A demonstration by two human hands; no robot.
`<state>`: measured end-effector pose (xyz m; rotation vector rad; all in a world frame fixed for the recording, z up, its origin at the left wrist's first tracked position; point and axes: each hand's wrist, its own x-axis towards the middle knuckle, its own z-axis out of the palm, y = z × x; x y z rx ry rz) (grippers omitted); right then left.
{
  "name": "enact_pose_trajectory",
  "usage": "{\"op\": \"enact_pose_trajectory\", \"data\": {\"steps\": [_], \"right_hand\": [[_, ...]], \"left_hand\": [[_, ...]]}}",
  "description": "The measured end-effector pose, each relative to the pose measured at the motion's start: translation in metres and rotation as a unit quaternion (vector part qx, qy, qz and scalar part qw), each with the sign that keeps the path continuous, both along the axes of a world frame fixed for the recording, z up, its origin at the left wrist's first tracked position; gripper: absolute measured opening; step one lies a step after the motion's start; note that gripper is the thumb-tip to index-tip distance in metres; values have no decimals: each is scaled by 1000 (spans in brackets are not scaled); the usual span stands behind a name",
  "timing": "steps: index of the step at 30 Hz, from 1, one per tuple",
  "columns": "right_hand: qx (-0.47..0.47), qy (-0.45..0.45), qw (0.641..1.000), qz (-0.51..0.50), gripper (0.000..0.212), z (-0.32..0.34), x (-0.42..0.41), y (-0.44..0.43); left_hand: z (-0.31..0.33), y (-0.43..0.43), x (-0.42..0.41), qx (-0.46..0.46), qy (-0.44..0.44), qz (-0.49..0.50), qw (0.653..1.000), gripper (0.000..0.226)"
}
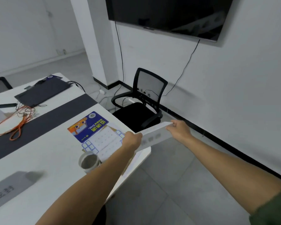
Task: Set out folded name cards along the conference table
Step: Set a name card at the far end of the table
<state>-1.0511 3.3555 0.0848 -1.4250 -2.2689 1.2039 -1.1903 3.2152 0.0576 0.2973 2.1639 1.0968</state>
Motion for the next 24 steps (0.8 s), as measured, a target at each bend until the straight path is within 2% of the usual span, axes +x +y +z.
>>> {"op": "enact_pose_trajectory", "data": {"steps": [3, 6, 10, 14, 19, 24], "right_hand": [[-19, -5, 999, 29, 58, -3, -36, 41], [-29, 7, 997, 64, 60, -14, -78, 82], [-60, 13, 989, 135, 62, -34, -140, 144], [-67, -7, 976, 207, 62, -36, -196, 196], [-54, -36, 952, 299, 60, -26, -271, 213], [-40, -37, 921, 386, 52, -27, -343, 178]], "left_hand": [[5, 29, -29, -17, 7, 10, 1000, 30], [2, 58, -61, -28, 10, 41, 999, 20], [-7, 104, -103, -41, 15, 113, 993, 30], [-14, 143, -130, -52, -16, 189, 980, 35], [-10, 153, -154, -34, -50, 309, 949, 35], [-10, 121, -185, -20, -72, 414, 907, 24]]}}
